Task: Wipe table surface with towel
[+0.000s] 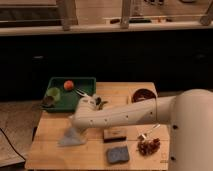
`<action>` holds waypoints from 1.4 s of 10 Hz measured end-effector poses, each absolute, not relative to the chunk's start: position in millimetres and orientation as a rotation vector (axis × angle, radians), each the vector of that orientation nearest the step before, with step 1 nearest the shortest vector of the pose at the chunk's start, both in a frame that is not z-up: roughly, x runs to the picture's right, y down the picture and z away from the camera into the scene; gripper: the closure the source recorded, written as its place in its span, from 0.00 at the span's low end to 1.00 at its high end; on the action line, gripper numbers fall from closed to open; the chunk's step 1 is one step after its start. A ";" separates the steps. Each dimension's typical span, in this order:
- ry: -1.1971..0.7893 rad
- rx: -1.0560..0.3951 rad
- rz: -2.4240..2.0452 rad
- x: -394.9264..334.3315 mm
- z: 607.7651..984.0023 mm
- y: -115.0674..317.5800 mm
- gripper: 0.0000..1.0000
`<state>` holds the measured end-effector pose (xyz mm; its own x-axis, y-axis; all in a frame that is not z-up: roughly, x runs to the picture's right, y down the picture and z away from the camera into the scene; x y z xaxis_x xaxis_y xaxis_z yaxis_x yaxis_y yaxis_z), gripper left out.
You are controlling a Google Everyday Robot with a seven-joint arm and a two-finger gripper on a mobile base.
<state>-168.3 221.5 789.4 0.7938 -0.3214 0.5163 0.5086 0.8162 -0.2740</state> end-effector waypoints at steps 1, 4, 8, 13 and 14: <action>-0.481 -0.429 -0.477 -172.7 788.3 222.5 0.20; -0.496 -0.477 -0.522 -187.1 783.5 229.7 0.20; -0.493 -0.520 -0.499 -183.9 788.7 239.6 0.20; -0.489 -0.578 -0.455 -178.8 796.1 252.0 0.20; -0.490 -0.596 -0.448 -178.0 798.0 255.0 0.20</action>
<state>-178.0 255.0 798.0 0.7938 -0.2539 0.5527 0.5273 0.7401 -0.4174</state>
